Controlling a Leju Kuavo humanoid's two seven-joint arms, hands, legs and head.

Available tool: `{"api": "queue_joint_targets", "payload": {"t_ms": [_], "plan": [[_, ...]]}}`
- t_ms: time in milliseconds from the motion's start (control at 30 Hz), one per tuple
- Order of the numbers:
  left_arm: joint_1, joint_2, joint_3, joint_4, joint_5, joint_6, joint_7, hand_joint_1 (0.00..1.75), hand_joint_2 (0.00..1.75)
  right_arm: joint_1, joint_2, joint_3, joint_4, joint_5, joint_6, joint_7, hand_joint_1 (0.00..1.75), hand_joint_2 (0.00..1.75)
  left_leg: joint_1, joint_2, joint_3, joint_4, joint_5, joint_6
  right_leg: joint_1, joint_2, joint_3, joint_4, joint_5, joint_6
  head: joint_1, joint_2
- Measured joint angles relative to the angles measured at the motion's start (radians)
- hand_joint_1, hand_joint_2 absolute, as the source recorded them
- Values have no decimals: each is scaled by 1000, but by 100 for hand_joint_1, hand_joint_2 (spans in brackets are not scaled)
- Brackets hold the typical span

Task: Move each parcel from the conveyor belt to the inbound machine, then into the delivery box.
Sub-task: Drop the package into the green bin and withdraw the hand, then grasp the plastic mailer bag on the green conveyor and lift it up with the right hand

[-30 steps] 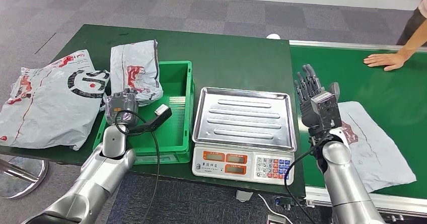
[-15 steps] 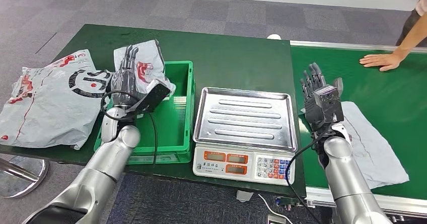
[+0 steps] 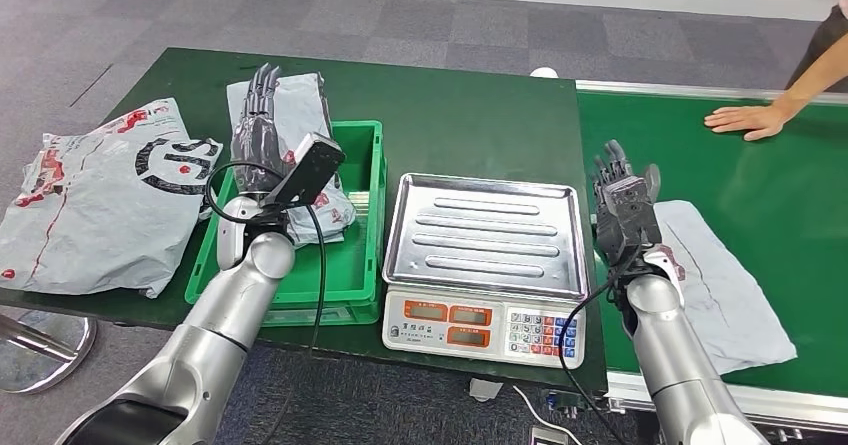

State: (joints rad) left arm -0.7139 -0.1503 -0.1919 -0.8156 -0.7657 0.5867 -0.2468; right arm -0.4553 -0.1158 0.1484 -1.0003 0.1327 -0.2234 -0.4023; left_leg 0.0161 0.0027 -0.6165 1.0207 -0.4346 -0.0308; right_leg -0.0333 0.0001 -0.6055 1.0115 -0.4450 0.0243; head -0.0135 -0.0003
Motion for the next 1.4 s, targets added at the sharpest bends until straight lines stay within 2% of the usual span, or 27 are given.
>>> {"api": "queue_joint_targets", "payload": {"t_ms": [100, 200, 267, 333, 467, 567, 633, 767, 867, 967, 1033, 1267, 1400], "plan": [[10, 0, 0, -36, 56, -23, -13, 0, 175, -1, 13, 0, 2, 21, -1, 12, 0, 0, 0, 0, 0, 0, 0, 0, 0, 0, 0, 0, 0, 0, 0, 0], [13, -3, 0, -48, 139, -94, -29, 0, 175, -7, 22, 0, 16, 31, 1, 15, 0, 0, 0, 0, 0, 0, 0, 0, 0, 0, 0, 0, 0, 0, 0, 0], [10, -12, 1, -42, 236, -197, -51, 0, 175, -14, 28, 0, 34, 47, -9, 15, 0, 0, 0, 0, 0, 0, 0, 0, 0, -1, 0, 0, 0, 0, 0, 0], [-1, -28, 1, -18, 362, -338, -85, 0, 175, -22, 36, 0, 54, 78, -38, 16, 0, 0, 0, 0, 0, 0, 1, 1, 0, -1, 0, 0, 0, 0, 0, 0], [-35, -76, 1, 75, 567, -554, -140, 0, 175, -45, 50, 0, 92, 152, -121, 34, 0, 175, -1, 0, 0, 1, 1, 1, -1, -1, 0, 0, 0, 0, 0, 0], [-69, -121, 1, 174, 662, -650, -148, 0, 175, -48, 54, 0, 114, 245, -229, 62, 0, 175, -1, -2, 0, 1, 1, 1, -1, -3, 0, 0, 0, 0, 0, 0], [-86, -151, -6, 234, 720, -678, -151, 0, 175, -34, 54, 0, 120, 327, -312, 77, 0, 175, -1, -2, 0, 1, 1, 1, -1, -3, 0, -1, 0, 0, 0, 0], [-114, -184, -68, 312, 831, -653, -152, 0, 175, 6, 54, -9, 127, 481, -419, 109, 0, 175, -1, 0, 0, 1, 0, 1, -1, -1, -1, -1, 0, 0, 0, 0], [-128, -197, -142, 347, 918, -616, -151, 0, 175, 31, 55, -50, 129, 680, -466, 167, 0, 175, -1, -1, -1, 1, 0, 1, -1, -1, -1, -1, 0, 1, 0, 0], [-133, -201, -235, 369, 1019, -573, -153, 0, 175, 54, 62, -125, 128, 886, -472, 236, 0, 175, -1, -1, -1, 1, 0, 1, -1, -1, -1, -1, 0, 1, 0, 0], [-133, -201, -298, 381, 1070, -546, -163, 0, 175, 69, 63, -169, 130, 957, -472, 283, 0, 175, -1, -1, -1, 1, 0, 1, -1, -1, -1, -1, 0, 1, 0, 0], [-131, -201, -442, 412, 1137, -487, -212, 0, 175, 139, 49, -223, 134, 1010, -438, 406, 0, 175, -1, -1, -1, 1, 0, 2, -1, -1, -1, -1, 0, 1, 0, 0], [-131, -201, -476, 426, 1154, -475, -227, 0, 175, 179, 37, -238, 121, 1030, -356, 482, 0, 175, -1, -1, -1, 1, 0, 1, -1, -1, -1, -1, 0, 1, 0, 0]]}}
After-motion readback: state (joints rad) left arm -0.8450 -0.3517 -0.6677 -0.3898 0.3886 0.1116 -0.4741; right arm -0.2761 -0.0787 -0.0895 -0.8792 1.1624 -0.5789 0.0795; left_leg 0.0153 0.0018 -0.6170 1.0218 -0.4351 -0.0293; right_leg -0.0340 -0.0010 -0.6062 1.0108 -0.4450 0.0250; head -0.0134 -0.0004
